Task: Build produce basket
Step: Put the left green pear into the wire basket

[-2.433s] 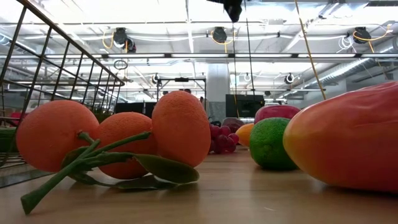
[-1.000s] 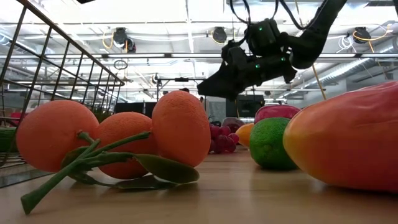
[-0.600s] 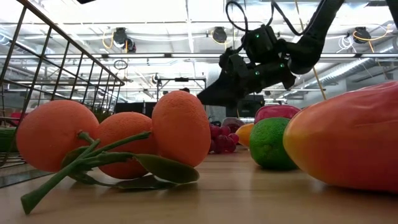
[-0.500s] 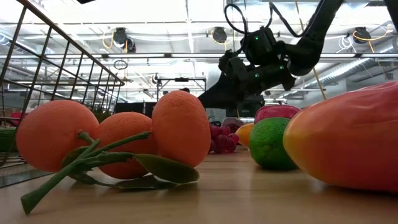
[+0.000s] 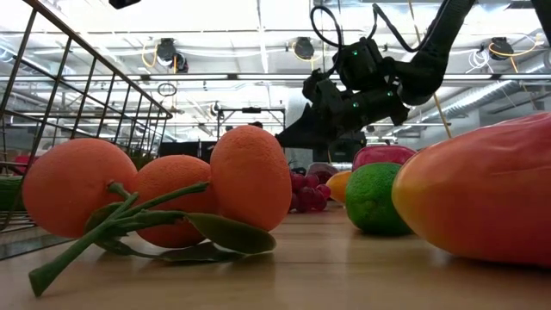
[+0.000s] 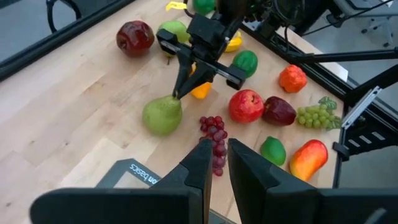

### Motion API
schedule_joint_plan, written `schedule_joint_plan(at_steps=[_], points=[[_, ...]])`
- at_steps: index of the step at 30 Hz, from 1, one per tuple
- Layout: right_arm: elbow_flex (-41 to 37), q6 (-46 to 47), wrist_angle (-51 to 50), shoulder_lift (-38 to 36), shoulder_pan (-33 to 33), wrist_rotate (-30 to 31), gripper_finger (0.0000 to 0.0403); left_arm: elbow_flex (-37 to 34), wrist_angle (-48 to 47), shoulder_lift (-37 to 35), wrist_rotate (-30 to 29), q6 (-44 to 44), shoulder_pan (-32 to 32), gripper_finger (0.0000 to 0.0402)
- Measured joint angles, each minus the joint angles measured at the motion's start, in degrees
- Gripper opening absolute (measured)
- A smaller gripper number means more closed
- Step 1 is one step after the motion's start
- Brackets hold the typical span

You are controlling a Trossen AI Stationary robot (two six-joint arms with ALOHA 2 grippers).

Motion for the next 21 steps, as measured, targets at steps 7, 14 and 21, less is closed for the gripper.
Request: schedule_joint_plan(at_steps=[7, 14, 21], points=[[0.00, 2.95, 0.12, -0.05, 0.00, 0.00, 0.0009, 0.00, -0.01, 0.00, -0.01, 1.36, 1.07, 0.0051], [0.00, 6.42, 1.80, -3.55, 0.00, -0.22, 0.0004, 0.00, -0.02, 0.00, 0.01, 1.38, 1.08, 0.0051], [0.00, 8.14, 1.29, -10.35, 0.00, -0.42, 0.0003, 0.00, -0.02, 0.00, 0.01, 1.38, 1.08, 0.0051]])
